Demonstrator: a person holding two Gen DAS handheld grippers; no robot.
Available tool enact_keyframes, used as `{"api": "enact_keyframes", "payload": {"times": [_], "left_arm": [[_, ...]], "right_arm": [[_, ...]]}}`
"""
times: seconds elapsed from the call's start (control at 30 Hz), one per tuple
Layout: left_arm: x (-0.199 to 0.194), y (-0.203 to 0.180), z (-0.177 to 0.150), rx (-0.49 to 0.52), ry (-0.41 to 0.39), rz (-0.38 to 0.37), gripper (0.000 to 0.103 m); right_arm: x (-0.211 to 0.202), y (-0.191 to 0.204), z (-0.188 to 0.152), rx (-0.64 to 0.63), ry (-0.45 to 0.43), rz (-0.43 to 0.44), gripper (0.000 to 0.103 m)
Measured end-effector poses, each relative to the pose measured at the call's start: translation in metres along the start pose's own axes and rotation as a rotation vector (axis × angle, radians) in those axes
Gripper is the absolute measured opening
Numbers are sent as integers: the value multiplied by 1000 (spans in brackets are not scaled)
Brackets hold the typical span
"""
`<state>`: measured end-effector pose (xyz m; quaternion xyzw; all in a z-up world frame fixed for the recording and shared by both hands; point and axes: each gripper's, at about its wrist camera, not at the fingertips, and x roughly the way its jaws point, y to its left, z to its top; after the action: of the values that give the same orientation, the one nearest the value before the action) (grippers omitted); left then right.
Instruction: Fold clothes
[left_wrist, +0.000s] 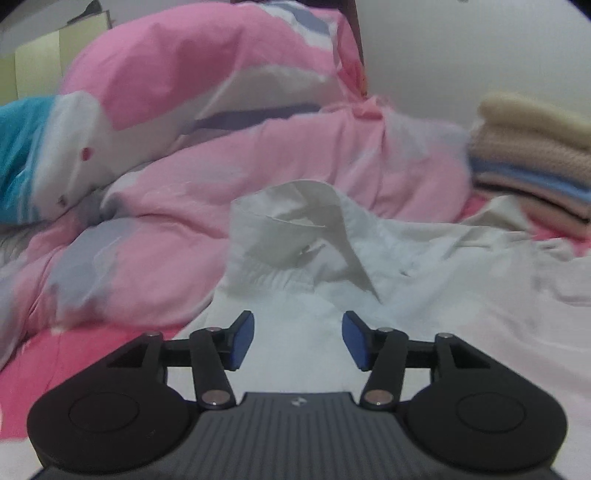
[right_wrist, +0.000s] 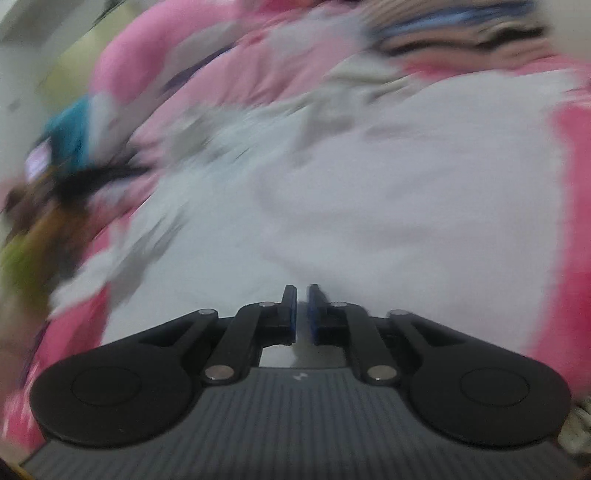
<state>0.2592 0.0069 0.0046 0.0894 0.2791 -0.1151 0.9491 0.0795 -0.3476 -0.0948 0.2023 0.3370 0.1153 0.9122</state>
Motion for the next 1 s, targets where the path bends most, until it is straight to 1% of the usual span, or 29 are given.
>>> {"api": "enact_keyframes", "payload": {"times": [0.07,0.13,0.2,0.23,0.27,0.3,0.37,0.43,0.5,0.57,0.63,0.73,0.83,0.93,1.0], "left_arm": [[-32,-7,-14,25,20,-60,63],[-61,-19,-32,57,42,-131,64],[-83,-38,-57,93,60,-205,66],[-90,-49,-71,105,69,-234,67],[-94,-60,-84,116,83,-261,68],[-97,-71,-97,126,100,-288,68],[-100,-90,-116,149,124,-321,68],[-104,-103,-124,156,106,-329,68],[-106,-111,-124,146,73,-340,71],[-100,-121,-120,144,65,-340,73],[-92,-133,-114,144,68,-343,73],[-75,-150,-107,146,78,-345,73],[-56,-167,-100,149,89,-347,73],[-33,-178,-96,148,125,-335,73],[-18,-180,-94,128,159,-335,73]], "right_arm": [[-16,7,-7,-25,13,40,8],[-29,17,-16,-59,37,91,8],[-36,28,-30,-116,102,138,9],[-36,31,-36,-131,139,152,12],[-34,31,-43,-129,180,146,16],[-34,27,-46,-114,200,135,15],[-38,18,-43,-64,203,121,15],[-57,11,-28,-39,141,94,17],[-77,2,-13,-35,57,84,23],[-91,-14,5,5,-13,67,37],[-91,-46,25,104,-76,48,45],[-86,-102,53,274,-149,32,45],[-71,-153,82,433,-206,36,47],[-47,-192,108,517,-238,-3,50],[-29,-216,125,564,-255,-34,50]]}}
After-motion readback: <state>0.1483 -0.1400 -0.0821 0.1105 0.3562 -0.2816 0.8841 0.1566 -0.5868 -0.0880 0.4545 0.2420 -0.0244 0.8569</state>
